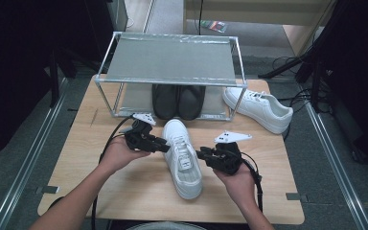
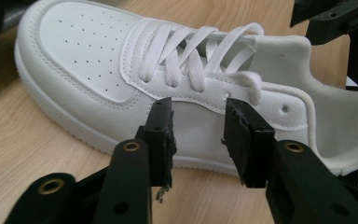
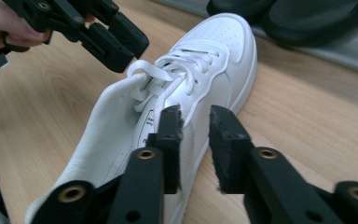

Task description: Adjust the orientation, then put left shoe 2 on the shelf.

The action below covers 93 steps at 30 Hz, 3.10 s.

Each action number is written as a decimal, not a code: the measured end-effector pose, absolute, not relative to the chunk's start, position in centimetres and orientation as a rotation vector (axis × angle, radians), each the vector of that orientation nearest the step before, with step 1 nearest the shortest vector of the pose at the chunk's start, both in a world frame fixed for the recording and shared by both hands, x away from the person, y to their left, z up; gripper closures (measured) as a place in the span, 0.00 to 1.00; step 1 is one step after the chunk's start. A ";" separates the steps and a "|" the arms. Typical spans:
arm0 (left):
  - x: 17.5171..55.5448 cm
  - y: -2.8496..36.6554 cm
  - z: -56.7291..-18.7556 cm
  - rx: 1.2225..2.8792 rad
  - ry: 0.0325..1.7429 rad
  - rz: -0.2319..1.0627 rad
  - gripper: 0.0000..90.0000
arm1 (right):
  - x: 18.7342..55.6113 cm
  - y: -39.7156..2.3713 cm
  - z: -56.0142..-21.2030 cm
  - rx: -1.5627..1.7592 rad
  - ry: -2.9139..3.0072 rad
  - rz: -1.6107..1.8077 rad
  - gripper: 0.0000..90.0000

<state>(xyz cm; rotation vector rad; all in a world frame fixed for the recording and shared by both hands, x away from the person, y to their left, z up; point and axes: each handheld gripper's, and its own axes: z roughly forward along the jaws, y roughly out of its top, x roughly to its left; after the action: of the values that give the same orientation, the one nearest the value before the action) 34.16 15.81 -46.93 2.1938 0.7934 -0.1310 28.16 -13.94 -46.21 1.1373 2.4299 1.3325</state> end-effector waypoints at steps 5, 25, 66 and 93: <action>34.0 17.1 -46.7 2.173 0.819 -0.112 0.62 | 27.7 -13.5 -46.4 1.083 2.419 1.338 0.69; 33.7 19.2 -47.2 2.156 0.875 -0.097 0.56 | 28.7 -10.2 -48.6 1.157 2.424 1.238 0.64; 33.7 21.3 -47.6 2.119 0.939 -0.090 0.50 | 31.9 -11.9 -49.2 1.324 2.378 1.369 0.92; 33.7 24.5 -47.8 2.060 0.990 -0.059 0.47 | 37.0 -13.5 -40.1 0.890 2.589 1.577 0.93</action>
<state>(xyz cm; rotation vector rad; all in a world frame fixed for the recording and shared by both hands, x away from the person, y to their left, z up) 33.65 24.53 -47.76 2.0600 0.9904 -0.0594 37.03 -13.50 -40.09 0.8902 2.5894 1.5774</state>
